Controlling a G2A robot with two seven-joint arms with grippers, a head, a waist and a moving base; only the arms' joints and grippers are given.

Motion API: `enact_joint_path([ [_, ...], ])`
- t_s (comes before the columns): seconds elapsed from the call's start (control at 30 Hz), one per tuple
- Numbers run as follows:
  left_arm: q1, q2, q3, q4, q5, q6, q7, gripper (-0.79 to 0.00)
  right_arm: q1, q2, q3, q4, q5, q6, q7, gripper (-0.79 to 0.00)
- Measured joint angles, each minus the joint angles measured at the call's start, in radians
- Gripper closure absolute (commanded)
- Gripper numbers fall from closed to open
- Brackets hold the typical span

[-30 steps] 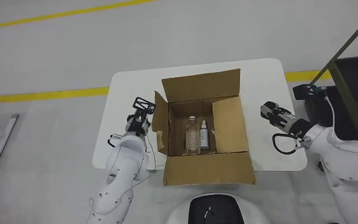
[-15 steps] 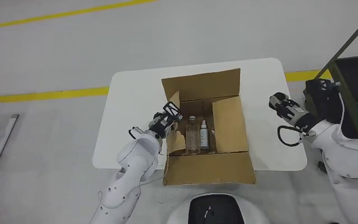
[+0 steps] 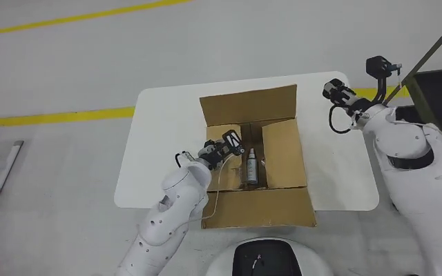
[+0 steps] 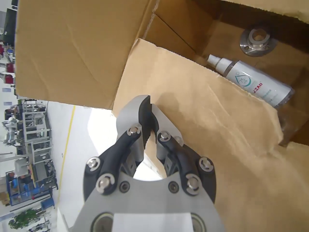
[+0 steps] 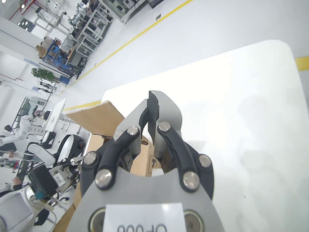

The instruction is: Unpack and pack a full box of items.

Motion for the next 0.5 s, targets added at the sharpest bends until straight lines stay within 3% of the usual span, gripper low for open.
enact_joint_path([
  [0.27, 0.020, -0.004, -0.008, -0.011, 0.014, 0.004, -0.023, 0.000, 0.200, -0.027, -0.126, 0.252, 0.100, -0.043, 0.076, 0.000],
  [0.5, 0.028, -0.009, -0.024, -0.019, 0.004, 0.010, -0.030, 0.000, 0.260, -0.037, -0.179, 0.328, 0.165, -0.157, 0.151, 0.000],
])
